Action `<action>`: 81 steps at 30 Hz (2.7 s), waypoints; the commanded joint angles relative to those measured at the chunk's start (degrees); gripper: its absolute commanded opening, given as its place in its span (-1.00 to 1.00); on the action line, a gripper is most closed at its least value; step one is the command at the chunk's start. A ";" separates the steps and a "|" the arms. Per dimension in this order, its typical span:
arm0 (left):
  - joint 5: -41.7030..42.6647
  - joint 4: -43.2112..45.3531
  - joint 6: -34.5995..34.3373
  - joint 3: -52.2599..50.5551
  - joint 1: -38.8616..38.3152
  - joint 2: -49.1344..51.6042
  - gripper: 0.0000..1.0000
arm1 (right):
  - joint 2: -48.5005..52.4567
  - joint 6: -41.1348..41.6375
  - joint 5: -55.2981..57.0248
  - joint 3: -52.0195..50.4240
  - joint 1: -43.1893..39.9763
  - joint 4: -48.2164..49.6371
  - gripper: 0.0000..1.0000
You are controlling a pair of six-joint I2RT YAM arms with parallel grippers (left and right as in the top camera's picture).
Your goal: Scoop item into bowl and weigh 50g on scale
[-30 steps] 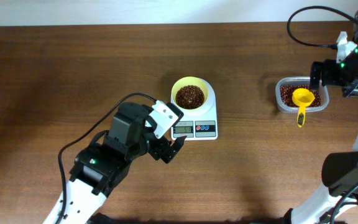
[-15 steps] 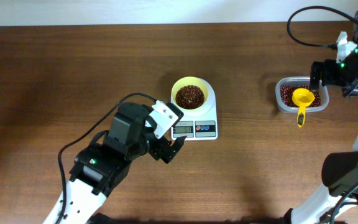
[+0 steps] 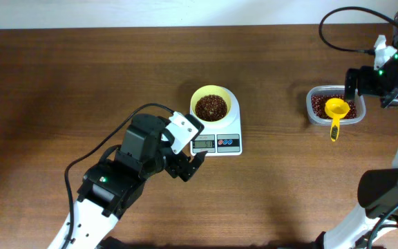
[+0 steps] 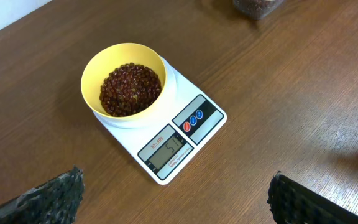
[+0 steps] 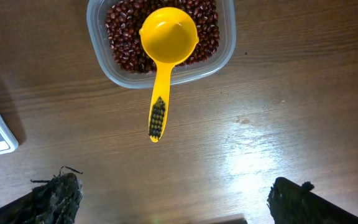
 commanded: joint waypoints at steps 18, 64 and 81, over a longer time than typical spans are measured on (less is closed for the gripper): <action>-2.49 0.61 -6.19 -0.28 0.31 7.56 0.97 | -0.94 0.00 0.68 1.01 0.24 -0.11 0.98; -25.24 6.62 -48.00 -0.28 -15.85 27.71 0.97 | -0.94 0.00 0.68 1.01 0.24 -0.11 0.98; -33.70 15.32 -40.94 -0.28 -15.37 28.46 0.97 | -0.94 0.00 0.66 1.01 0.24 -0.11 0.97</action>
